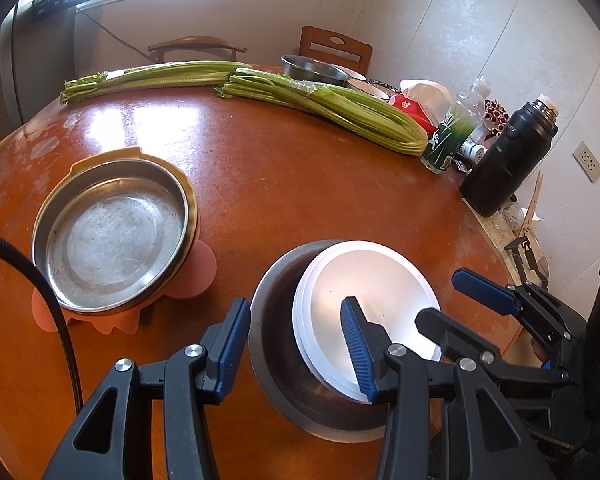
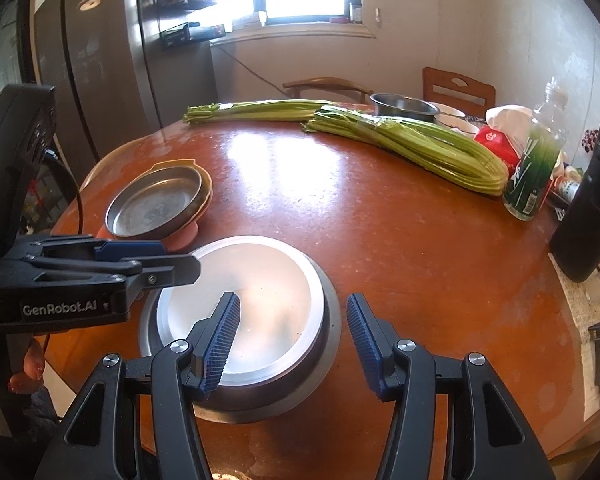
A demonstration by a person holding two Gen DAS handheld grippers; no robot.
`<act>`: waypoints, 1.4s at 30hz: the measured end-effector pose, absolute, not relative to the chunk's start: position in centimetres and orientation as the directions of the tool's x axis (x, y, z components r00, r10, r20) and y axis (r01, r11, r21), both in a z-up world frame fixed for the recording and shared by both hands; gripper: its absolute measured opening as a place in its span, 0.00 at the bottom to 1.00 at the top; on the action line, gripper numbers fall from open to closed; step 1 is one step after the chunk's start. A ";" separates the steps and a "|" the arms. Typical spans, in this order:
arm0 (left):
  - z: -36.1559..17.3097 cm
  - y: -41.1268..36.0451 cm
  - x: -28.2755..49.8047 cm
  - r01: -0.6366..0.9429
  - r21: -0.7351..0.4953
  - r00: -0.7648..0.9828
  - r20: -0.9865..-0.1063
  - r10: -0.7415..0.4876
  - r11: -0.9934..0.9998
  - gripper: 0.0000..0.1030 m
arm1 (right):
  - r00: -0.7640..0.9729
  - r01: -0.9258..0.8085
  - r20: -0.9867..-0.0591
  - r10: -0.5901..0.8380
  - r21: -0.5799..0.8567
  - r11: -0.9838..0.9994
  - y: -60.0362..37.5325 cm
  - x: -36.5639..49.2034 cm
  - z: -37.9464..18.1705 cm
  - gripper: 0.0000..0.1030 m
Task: Organize plates and bowls
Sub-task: 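Close the left tool on the steel bowl rim, then lift the steel bowl stack with the left tool toward the silver pan stack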
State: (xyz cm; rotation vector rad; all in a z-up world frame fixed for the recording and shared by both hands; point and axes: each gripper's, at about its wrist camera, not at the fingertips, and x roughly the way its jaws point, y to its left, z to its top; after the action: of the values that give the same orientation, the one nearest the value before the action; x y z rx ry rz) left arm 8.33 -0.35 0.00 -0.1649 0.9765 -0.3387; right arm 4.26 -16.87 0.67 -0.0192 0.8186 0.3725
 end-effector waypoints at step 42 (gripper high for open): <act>-4.0 -2.1 9.6 0.190 -0.312 0.399 -0.842 -0.363 0.931 0.55 | 0.425 -0.334 -0.785 0.451 0.328 0.884 -17.2 5.6 -3.9 0.56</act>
State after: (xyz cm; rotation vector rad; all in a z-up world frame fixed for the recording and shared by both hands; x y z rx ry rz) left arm 9.60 -2.08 -4.01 -0.1763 1.1077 -0.3522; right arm 5.59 -17.21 -3.94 0.1286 1.0205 0.4926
